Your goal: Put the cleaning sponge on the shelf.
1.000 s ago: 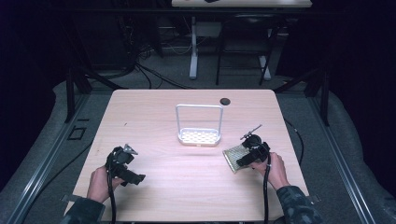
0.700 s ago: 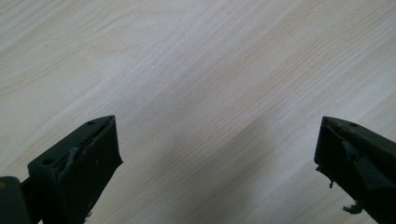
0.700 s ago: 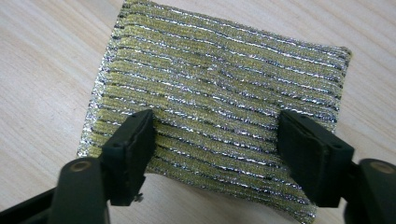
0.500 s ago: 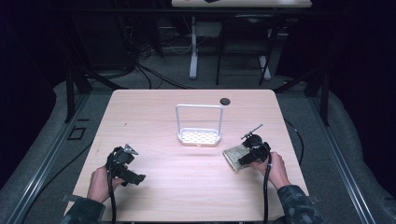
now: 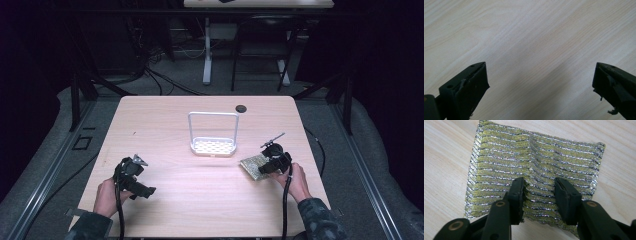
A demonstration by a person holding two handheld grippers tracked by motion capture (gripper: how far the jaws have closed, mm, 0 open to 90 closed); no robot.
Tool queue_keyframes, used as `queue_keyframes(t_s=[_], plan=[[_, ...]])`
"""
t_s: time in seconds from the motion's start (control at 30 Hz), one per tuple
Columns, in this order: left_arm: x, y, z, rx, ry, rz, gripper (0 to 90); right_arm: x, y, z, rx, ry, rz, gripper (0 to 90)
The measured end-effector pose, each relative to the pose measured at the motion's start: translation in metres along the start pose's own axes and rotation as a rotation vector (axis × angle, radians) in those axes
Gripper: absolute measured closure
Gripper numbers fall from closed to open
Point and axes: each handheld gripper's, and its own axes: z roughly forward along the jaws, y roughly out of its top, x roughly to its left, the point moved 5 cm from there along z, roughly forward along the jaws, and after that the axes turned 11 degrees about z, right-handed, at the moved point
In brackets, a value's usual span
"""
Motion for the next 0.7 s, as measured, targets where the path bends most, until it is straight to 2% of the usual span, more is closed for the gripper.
queue_keyframes(t_s=[0.13,0.17,0.2,0.23,0.47,0.7], plan=[[0.0,0.0,0.0,0.0,0.0,0.0,0.2,-0.0002,-0.0008,-0.0017,0.0,0.003,0.005,67.6],[0.0001,0.0,-0.0001,0.0,0.0,0.0,0.2,0.0004,-0.0007,-0.0013,-0.015,0.01,0.008,69.5],[0.0002,0.0,-0.0001,0.0,0.0,0.0,0.2,0.0001,-0.0011,-0.002,-0.015,0.003,0.0,73.3],[0.0003,0.0,-0.0001,-0.001,0.001,-0.001,0.2,0.0024,-0.0013,-0.0034,-0.033,0.017,-0.004,87.7],[-0.0001,0.0002,0.0002,0.0,-0.002,0.0,0.2,0.004,-0.002,-0.0034,-0.047,0.025,0.0,89.5],[0.0013,-0.0003,-0.0001,-0.005,-0.001,-0.004,0.2,0.0063,-0.0033,-0.008,-0.055,0.031,-0.022,89.8]])
